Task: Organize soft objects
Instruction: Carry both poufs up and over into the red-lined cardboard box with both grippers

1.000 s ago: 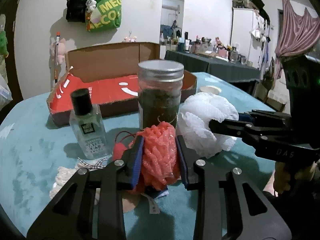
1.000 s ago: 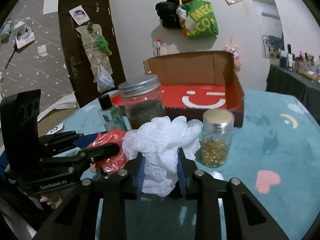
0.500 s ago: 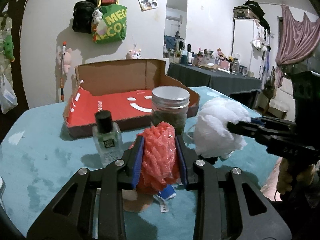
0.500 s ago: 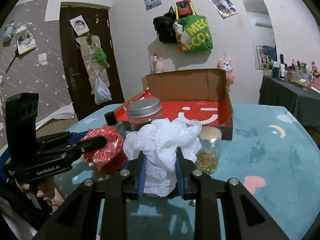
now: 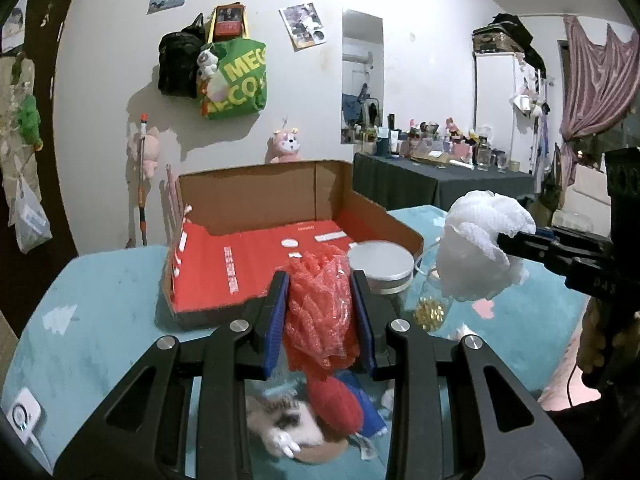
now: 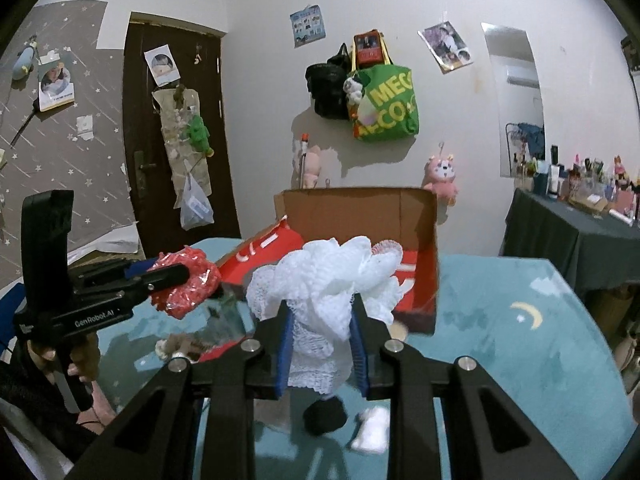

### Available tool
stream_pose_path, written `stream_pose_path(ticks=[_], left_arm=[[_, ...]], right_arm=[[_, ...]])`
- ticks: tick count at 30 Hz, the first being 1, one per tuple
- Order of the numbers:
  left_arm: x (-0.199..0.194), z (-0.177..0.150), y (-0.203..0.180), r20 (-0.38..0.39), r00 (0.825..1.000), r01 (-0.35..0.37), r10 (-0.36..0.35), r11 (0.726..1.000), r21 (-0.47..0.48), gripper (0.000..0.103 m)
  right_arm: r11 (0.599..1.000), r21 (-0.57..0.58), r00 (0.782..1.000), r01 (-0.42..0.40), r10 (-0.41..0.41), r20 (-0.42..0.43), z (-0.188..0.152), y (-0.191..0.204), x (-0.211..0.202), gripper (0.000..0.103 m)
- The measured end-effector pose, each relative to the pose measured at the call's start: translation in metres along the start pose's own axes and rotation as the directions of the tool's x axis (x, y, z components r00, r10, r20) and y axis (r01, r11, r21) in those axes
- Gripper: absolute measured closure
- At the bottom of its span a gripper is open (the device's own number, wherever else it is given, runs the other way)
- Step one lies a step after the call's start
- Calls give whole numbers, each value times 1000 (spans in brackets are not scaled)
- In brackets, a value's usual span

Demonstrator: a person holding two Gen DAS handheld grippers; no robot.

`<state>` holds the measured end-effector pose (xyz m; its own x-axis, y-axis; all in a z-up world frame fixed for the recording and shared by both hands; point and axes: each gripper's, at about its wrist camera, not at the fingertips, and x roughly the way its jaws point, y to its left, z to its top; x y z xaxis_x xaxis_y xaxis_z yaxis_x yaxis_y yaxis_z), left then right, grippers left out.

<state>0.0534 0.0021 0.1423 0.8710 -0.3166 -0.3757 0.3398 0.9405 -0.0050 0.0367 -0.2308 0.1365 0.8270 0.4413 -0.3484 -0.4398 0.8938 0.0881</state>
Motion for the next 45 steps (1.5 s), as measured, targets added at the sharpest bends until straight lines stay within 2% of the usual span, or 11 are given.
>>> stream_pose_path(ticks=[7, 16, 23, 28, 32, 34, 37, 43, 45], left_arm=[[11, 23, 7, 7, 1000, 11, -11, 999, 46, 74], [38, 50, 16, -48, 997, 58, -54, 995, 83, 74], [75, 71, 21, -146, 987, 92, -73, 988, 126, 74], [112, 86, 27, -234, 968, 125, -87, 981, 150, 74], [148, 95, 34, -303, 949, 138, -83, 977, 165, 74], [171, 98, 38, -347, 934, 153, -88, 974, 164, 74], [200, 99, 44, -394, 915, 160, -80, 972, 174, 74], [266, 97, 61, -481, 874, 166, -70, 973, 159, 74], [286, 96, 68, -503, 862, 165, -69, 975, 150, 74]], right_arm=[[999, -39, 1000, 12, -11, 22, 25, -9, 10, 76], [996, -88, 1000, -1, 1, -3, 53, -19, 34, 76], [989, -146, 997, -22, 11, -74, 74, -28, 67, 76], [982, -185, 988, -42, 14, -153, 87, -34, 100, 76], [975, -214, 969, -67, 12, -247, 96, -39, 141, 76], [973, -216, 957, -78, 12, -289, 102, -42, 162, 76], [973, -210, 933, -95, 14, -359, 108, -47, 199, 76], [974, -199, 871, -107, -5, -491, 112, -59, 280, 76], [975, -202, 859, -94, -23, -511, 112, -63, 300, 76]])
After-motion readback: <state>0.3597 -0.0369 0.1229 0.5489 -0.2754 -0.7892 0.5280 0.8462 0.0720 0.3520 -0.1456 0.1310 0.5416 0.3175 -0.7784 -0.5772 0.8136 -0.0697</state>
